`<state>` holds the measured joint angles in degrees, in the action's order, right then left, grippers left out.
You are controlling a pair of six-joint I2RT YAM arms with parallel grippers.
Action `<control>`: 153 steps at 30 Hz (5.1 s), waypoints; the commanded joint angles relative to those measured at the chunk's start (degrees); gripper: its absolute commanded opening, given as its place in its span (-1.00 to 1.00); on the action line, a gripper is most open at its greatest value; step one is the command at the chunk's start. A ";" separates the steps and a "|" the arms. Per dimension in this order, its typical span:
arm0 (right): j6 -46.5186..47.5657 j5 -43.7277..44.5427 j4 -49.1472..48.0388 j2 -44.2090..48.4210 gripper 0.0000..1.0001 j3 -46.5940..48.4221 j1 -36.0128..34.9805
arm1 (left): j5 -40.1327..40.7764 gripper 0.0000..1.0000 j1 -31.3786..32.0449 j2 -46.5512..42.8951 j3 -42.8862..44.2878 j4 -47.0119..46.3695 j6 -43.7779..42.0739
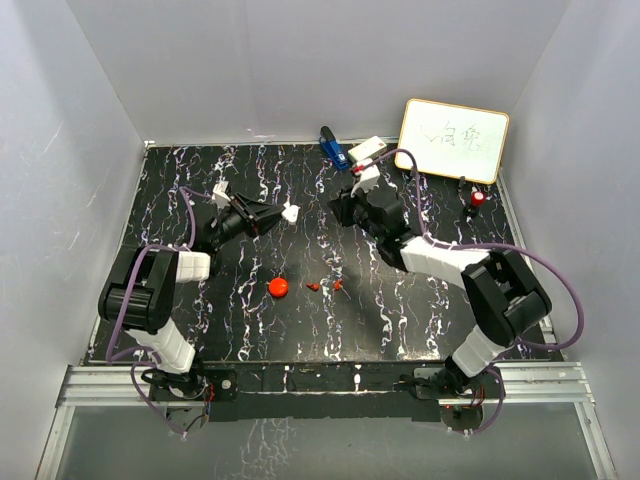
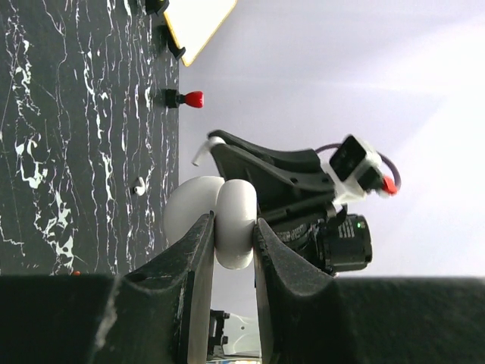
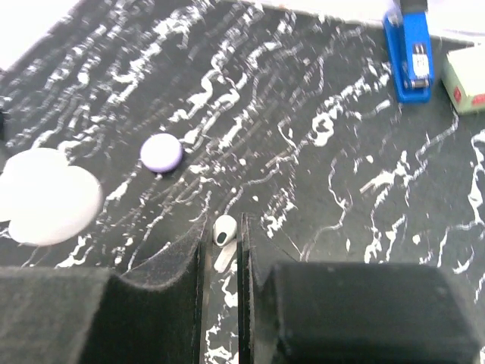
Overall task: Insert the wireless bluetooth earbuds into the charging case
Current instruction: Pick up the earbud from the center of the board, then place the earbud in the charging case.
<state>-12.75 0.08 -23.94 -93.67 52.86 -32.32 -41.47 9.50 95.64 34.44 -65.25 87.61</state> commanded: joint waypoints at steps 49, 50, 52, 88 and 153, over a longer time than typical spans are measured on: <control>11.19 -25.12 -73.53 -8.85 -1.00 -14.85 0.33 | -4.89 -1.00 6.84 5.81 9.33 -4.17 9.95; 11.22 -25.08 -73.53 -8.89 -1.00 -14.89 0.32 | -4.93 -1.00 6.86 5.75 9.38 -4.15 9.90; 11.34 -25.17 -73.53 -8.97 -1.00 -14.87 0.41 | -5.02 -1.00 6.94 5.62 9.46 -4.18 9.87; 12.48 -24.59 -73.96 -10.48 -1.00 -15.25 0.32 | -5.41 -1.00 7.12 3.51 9.12 -2.27 9.75; 16.81 -22.41 -76.34 -9.95 -1.00 -16.05 0.33 | -6.28 -1.00 7.55 6.84 7.78 -5.14 11.11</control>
<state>2.96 -23.49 -84.99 -103.63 36.58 -32.14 -45.69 16.67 103.42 42.02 -66.87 98.13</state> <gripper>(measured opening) 0.130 0.217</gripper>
